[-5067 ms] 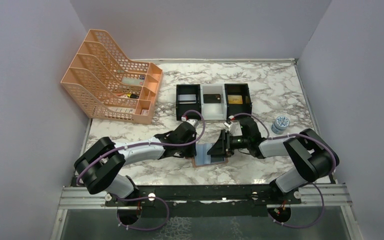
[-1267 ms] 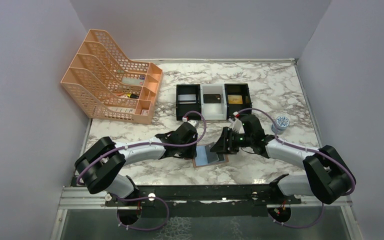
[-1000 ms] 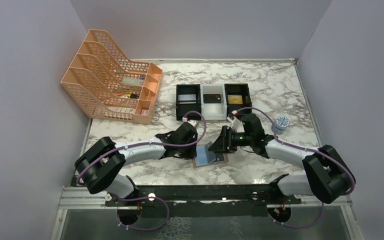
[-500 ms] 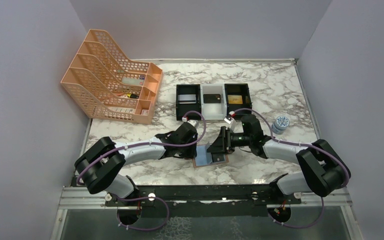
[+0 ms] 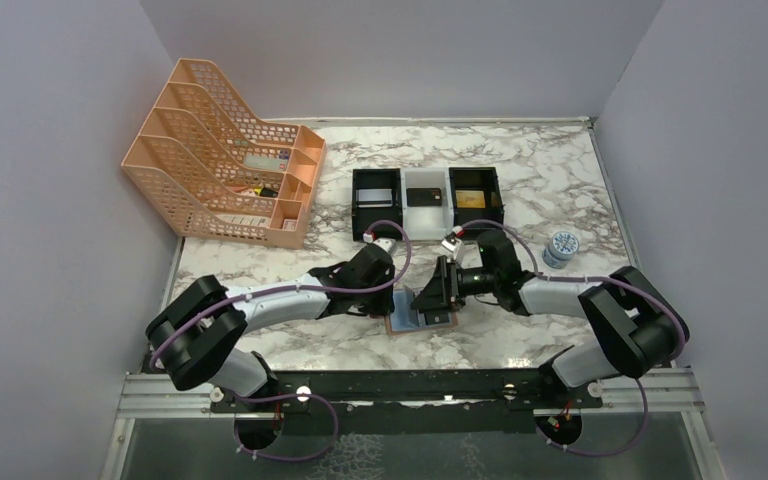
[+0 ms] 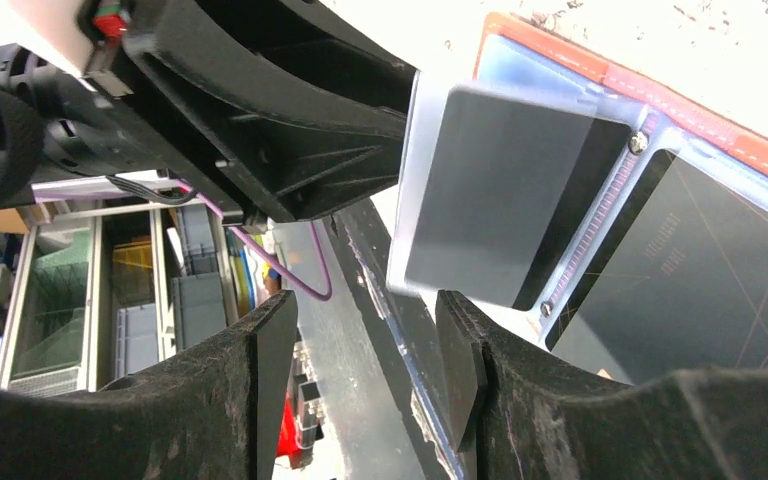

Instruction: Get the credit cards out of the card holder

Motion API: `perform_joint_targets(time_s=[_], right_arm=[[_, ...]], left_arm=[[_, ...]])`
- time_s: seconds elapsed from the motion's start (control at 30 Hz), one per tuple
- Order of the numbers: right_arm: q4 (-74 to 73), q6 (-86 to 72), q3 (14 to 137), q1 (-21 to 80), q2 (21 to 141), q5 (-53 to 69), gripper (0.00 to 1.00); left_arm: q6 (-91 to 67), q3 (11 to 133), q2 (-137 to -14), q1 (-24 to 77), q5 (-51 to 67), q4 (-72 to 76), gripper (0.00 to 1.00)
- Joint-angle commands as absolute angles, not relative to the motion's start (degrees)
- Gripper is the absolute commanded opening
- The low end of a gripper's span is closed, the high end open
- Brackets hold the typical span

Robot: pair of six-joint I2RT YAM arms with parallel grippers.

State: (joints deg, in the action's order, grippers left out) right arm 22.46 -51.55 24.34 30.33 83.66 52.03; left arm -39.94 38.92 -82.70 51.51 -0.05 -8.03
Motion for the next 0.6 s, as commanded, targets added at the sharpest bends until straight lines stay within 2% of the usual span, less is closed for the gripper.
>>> perform_joint_targets(time_s=[0.0, 0.27, 0.57], right_arm=[[25.5, -52.1, 25.9, 31.3, 85.5, 54.6, 0.54], [24.9, -51.5, 27.5, 31.9, 86.0, 54.9, 0.55], [4.8, -41.4, 32.1, 31.9, 78.9, 38.7, 0.59]], left_arm=[[-39.9, 40.0, -80.3, 52.0, -1.8, -7.7, 0.29], [-40.8, 39.2, -77.4, 52.0, -4.5, -9.9, 0.32], [-41.6, 38.9, -72.5, 52.0, -8.1, -12.7, 0.43]])
